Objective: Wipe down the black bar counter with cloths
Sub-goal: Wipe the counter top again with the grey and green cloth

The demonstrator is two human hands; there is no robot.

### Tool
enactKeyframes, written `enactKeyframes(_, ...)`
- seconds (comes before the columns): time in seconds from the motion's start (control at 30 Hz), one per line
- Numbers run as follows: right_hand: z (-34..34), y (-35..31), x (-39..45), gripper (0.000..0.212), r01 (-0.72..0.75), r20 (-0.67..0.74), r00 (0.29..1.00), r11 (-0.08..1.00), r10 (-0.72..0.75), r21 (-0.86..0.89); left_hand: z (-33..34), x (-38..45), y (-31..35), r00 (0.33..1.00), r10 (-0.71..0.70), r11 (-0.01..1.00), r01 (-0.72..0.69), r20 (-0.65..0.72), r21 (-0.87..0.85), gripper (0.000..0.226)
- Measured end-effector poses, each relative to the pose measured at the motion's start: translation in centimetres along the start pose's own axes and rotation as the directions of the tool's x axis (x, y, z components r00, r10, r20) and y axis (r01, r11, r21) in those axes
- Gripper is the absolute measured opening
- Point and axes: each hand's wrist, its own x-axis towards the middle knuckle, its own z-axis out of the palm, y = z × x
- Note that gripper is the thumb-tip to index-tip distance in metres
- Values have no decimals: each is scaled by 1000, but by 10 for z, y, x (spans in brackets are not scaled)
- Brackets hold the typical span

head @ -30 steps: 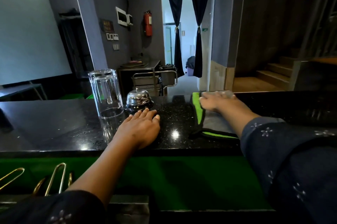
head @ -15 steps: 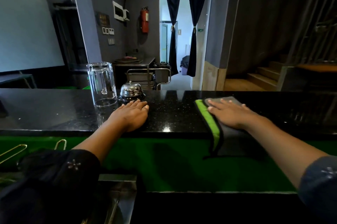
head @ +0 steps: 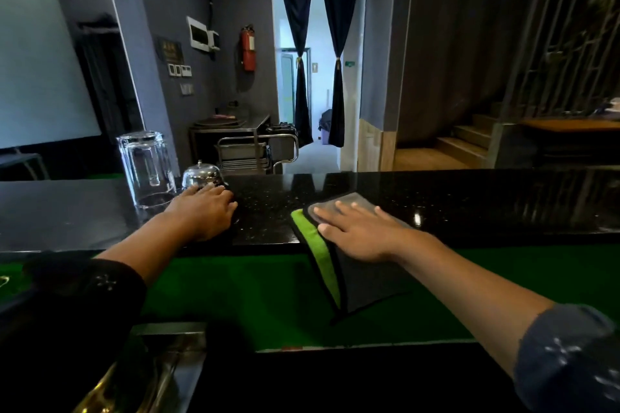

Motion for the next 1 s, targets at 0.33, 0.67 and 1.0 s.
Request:
enactKeyframes(0.33, -20, 82, 53, 57, -175, -33, 984, 985, 175, 4, 11, 14, 130, 996, 61, 950, -36, 71, -309, 54)
enactKeyframes(0.67, -23, 68, 93, 58, -52, 0, 999, 999, 52, 0, 17, 28, 129, 997, 38, 969, -21, 64, -245, 53)
enactKeyframes(1.0, -35, 163, 95, 54, -247, -39, 968, 969, 246, -15, 19, 25, 132, 996, 36, 962, -14, 77, -272, 53)
